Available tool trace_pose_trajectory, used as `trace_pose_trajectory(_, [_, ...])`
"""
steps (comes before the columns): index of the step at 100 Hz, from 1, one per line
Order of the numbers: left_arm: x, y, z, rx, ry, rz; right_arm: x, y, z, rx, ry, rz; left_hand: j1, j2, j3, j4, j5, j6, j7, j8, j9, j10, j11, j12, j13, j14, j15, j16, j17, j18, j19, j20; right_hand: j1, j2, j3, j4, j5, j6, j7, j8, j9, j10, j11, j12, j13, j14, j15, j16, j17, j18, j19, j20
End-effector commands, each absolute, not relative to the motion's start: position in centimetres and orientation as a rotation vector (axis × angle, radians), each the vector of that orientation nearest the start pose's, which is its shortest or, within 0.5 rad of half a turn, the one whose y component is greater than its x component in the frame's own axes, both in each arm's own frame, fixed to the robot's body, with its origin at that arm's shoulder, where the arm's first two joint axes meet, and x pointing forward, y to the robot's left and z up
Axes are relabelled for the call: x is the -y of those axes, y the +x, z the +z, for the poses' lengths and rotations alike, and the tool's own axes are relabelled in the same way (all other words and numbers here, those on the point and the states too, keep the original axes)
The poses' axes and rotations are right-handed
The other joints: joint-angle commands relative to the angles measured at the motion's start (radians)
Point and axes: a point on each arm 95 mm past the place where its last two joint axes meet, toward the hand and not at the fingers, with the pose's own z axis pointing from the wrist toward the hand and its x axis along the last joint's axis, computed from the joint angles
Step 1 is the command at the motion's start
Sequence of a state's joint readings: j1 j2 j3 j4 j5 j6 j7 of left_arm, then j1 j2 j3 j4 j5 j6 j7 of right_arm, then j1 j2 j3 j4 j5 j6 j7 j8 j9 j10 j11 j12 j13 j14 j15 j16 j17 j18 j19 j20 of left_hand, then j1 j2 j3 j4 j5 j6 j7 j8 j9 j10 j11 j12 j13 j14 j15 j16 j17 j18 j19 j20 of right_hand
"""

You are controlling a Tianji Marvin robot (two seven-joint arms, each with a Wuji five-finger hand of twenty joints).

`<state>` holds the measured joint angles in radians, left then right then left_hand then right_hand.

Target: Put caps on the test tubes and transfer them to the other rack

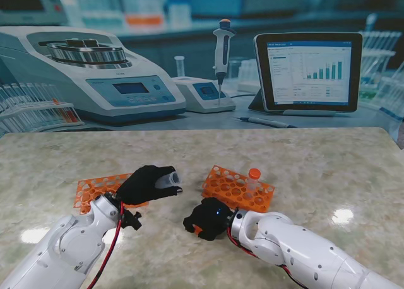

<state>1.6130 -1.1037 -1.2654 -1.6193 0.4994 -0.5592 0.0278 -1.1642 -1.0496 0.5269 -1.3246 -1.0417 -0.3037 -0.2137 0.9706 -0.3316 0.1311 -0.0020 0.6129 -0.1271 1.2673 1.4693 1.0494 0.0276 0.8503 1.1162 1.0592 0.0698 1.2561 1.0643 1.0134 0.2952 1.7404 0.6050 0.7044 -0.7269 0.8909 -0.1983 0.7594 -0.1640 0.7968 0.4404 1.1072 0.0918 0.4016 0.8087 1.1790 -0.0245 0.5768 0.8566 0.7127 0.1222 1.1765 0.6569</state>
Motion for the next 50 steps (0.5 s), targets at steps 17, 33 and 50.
trace_pose_trajectory(17, [2.22, 37.19, -29.51, -1.392, -1.246, -2.321, -12.45, 36.94, -40.26, -2.187, 0.589, 1.706, 0.007, 0.041, 0.008, -0.011, 0.015, -0.053, 0.072, 0.045, 0.004, -0.032, -0.005, -0.009, 0.012, -0.016, -0.009, -0.012, 0.017, -0.029, 0.088, -0.022, 0.162, 0.016, 0.136, 0.018, 0.075, -0.037, -0.017, -0.006, 0.101, -0.114, 0.012, -0.025, 0.042, -0.022, 0.03, -0.003, 0.023, -0.025, 0.0, -0.016])
trace_pose_trajectory(33, [2.27, 37.21, -29.51, -1.394, -1.245, -2.322, -12.47, 36.94, -40.29, -2.186, 0.588, 1.714, 0.007, 0.042, 0.009, -0.011, 0.015, -0.054, 0.072, 0.045, 0.004, -0.032, -0.005, -0.009, 0.012, -0.016, -0.009, -0.012, 0.017, -0.029, 0.088, -0.022, 0.179, 0.03, 0.158, 0.019, 0.106, -0.037, -0.061, 0.033, 0.113, -0.12, 0.022, -0.033, 0.049, -0.025, 0.044, -0.016, 0.029, -0.027, 0.006, -0.023])
trace_pose_trajectory(50, [2.26, 37.21, -29.51, -1.393, -1.245, -2.321, -12.54, 36.94, -40.38, -2.197, 0.593, 1.716, 0.006, 0.041, 0.009, -0.011, 0.014, -0.054, 0.072, 0.044, 0.004, -0.031, -0.005, -0.01, 0.012, -0.016, -0.009, -0.012, 0.017, -0.029, 0.088, -0.022, 0.19, 0.044, 0.172, 0.025, 0.123, -0.036, -0.073, 0.038, 0.12, -0.12, 0.025, -0.034, 0.055, -0.026, 0.045, -0.018, 0.033, -0.025, 0.007, -0.024])
